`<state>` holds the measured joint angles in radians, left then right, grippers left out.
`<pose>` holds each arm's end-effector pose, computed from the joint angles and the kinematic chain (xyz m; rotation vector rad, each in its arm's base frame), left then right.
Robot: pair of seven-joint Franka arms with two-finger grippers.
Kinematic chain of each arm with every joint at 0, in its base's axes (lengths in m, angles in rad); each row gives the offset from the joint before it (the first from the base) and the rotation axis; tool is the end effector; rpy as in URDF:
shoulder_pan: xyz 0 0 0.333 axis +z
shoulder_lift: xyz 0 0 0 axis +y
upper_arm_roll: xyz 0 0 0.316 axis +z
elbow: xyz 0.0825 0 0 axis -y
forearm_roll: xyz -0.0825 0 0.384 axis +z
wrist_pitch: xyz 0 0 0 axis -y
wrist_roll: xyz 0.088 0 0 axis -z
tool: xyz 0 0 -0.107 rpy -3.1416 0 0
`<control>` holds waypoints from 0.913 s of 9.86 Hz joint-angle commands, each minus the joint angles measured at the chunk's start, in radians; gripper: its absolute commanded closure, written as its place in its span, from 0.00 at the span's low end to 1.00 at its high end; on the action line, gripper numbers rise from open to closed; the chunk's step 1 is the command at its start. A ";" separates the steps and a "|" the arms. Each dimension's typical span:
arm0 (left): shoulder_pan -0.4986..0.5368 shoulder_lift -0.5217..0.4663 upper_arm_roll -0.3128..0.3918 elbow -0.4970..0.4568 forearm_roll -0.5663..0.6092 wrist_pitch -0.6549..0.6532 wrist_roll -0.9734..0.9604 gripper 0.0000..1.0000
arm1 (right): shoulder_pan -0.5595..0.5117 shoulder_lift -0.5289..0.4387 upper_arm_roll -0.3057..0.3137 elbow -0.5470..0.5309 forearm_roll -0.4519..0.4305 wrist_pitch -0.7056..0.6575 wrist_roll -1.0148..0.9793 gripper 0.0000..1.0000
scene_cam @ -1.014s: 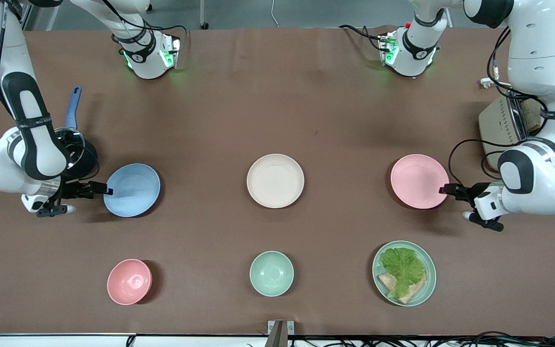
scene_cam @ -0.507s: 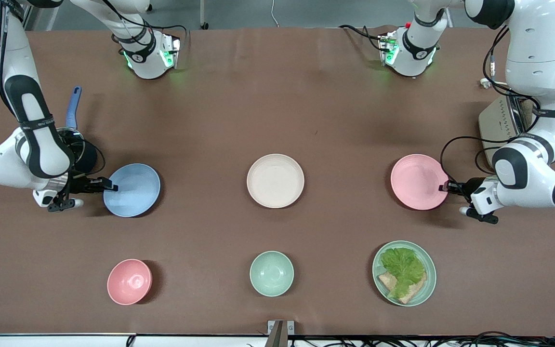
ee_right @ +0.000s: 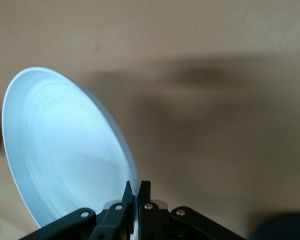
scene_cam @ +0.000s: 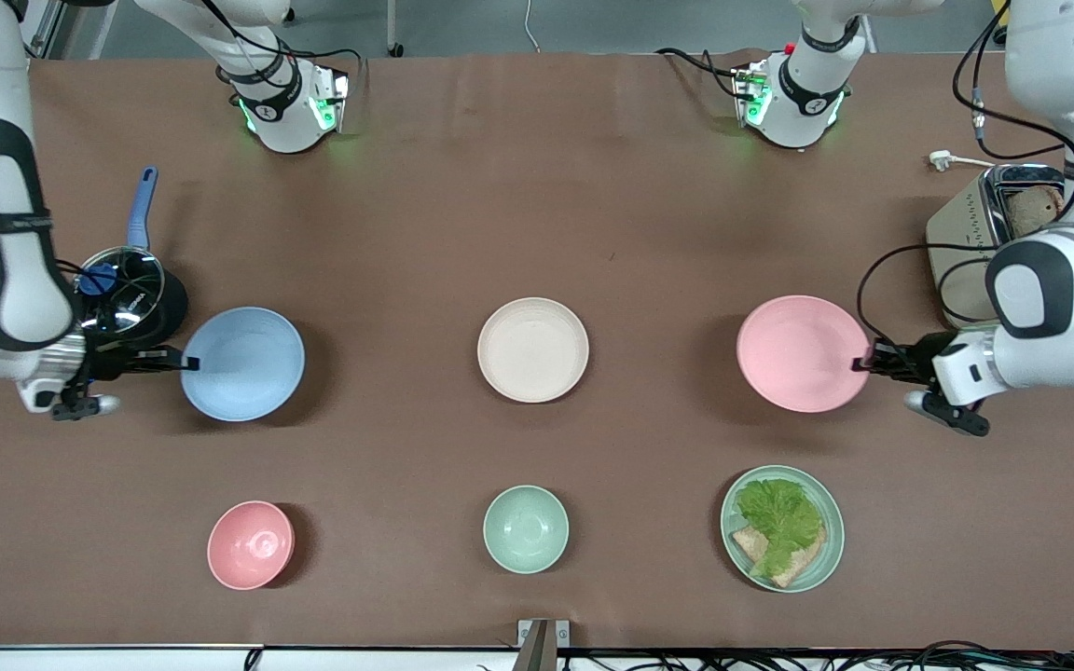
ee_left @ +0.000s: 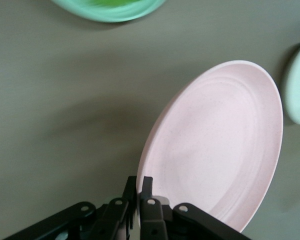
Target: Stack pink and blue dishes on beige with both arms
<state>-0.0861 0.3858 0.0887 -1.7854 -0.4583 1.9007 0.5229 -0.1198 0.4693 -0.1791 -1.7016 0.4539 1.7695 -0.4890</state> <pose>0.6191 -0.0343 0.3252 2.6693 -0.4212 -0.2127 0.6101 -0.1377 0.3042 -2.6665 -0.0181 0.3044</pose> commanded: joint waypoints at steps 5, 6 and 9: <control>-0.070 0.187 -0.479 -0.031 0.304 0.467 -0.899 1.00 | 0.196 -0.038 0.021 0.160 -0.031 -0.209 0.430 0.99; -0.086 0.238 -0.516 -0.023 0.423 0.553 -1.044 1.00 | 0.224 -0.043 0.048 0.160 -0.032 -0.200 0.510 0.99; -0.121 0.292 -0.590 -0.011 0.666 0.569 -1.347 0.96 | 0.250 -0.043 0.111 0.145 -0.032 -0.170 0.575 0.99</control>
<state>-0.1933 0.6402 -0.4899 -1.8089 0.1344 2.4706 -0.7349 0.1384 0.4500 -0.0902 -1.5314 0.4303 1.5888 0.0684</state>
